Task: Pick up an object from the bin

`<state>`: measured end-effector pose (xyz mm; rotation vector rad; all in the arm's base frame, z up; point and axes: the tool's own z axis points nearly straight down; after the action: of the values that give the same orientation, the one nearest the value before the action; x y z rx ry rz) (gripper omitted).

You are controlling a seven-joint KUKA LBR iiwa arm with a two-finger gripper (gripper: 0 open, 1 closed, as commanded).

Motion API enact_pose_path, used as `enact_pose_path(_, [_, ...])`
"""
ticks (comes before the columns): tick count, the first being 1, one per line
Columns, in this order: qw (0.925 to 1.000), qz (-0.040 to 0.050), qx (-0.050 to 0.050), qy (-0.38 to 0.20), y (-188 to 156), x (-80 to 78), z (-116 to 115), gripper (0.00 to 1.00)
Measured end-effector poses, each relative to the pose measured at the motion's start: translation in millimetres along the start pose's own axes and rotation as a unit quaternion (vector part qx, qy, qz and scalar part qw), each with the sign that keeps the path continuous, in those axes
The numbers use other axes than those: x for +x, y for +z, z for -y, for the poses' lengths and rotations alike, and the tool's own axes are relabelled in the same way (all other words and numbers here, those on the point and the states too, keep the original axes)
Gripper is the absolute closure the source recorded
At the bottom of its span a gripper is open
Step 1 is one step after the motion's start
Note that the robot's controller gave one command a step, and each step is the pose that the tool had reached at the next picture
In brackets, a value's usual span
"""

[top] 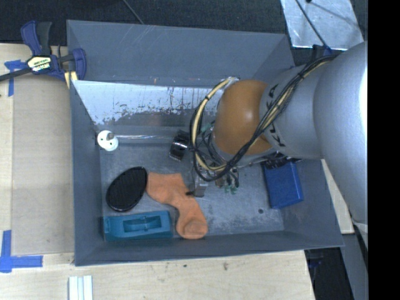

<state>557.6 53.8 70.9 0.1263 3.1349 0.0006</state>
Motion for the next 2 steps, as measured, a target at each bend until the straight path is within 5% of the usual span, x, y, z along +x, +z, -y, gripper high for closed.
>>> enact_pose_path(1, [1.0, 0.0, 0.0, 0.0, 0, 0.0, 0, 1.0])
enact_pose_path(2, [0.9992, -0.005, 0.001, 0.039, -17, -20.0, -5, 1.0])
